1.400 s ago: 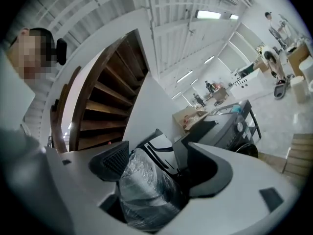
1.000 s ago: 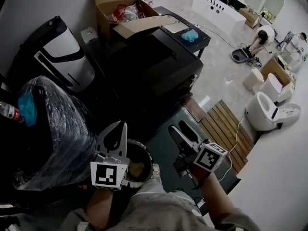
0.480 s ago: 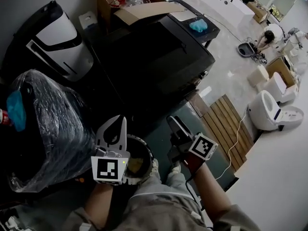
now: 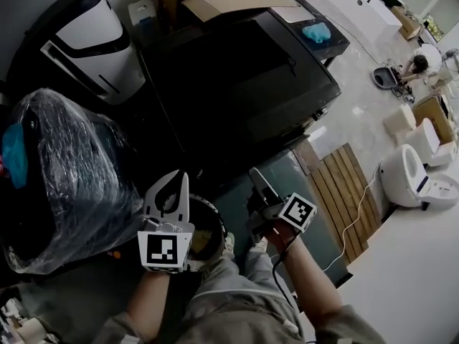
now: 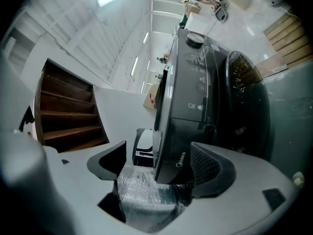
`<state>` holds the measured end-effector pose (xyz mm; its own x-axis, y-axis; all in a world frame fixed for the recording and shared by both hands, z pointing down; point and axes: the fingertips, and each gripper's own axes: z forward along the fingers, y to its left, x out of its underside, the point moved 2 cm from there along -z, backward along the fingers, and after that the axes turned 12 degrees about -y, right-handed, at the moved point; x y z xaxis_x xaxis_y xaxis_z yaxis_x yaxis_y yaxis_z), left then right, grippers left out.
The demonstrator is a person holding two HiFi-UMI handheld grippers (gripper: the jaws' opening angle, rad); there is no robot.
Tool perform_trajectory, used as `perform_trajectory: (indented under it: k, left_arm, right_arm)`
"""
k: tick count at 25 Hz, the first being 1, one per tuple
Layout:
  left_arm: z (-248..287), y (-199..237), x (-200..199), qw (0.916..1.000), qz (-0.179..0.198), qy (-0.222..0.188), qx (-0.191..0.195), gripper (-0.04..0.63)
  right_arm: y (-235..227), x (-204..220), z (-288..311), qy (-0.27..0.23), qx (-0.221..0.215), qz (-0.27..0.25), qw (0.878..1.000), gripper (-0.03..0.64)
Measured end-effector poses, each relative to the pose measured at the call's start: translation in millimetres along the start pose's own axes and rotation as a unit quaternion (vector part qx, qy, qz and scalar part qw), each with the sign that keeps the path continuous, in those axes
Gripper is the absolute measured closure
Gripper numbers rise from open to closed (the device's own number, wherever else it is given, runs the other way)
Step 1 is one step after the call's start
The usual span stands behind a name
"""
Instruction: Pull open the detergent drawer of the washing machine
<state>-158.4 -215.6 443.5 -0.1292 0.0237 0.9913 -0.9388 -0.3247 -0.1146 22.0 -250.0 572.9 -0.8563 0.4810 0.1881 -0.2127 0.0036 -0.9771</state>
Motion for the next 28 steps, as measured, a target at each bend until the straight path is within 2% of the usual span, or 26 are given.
perform_trajectory:
  k: [6, 11, 18, 28]
  left_arm:
    - [3, -4, 30, 0.9994, -0.004, 0.020, -0.028, 0.578]
    - [1, -8, 55, 0.9984, 0.003, 0.044, -0.036, 0.578]
    - [-1, -10, 83, 0.9963, 0.001, 0.069, -0.052, 0.578]
    - [-5, -13, 99, 0.9941, -0.022, 0.083, -0.067, 0.578]
  right_arm:
    - [-37, 2, 21, 0.026, 0.000, 0.010, 1.000, 0.213]
    - [-57, 5, 37, 0.030, -0.014, 0.041, 0.999, 0.201]
    - [-61, 6, 55, 0.019, -0.055, 0.068, 0.996, 0.172]
    - [-76, 8, 70, 0.020, -0.060, 0.064, 0.996, 0.158]
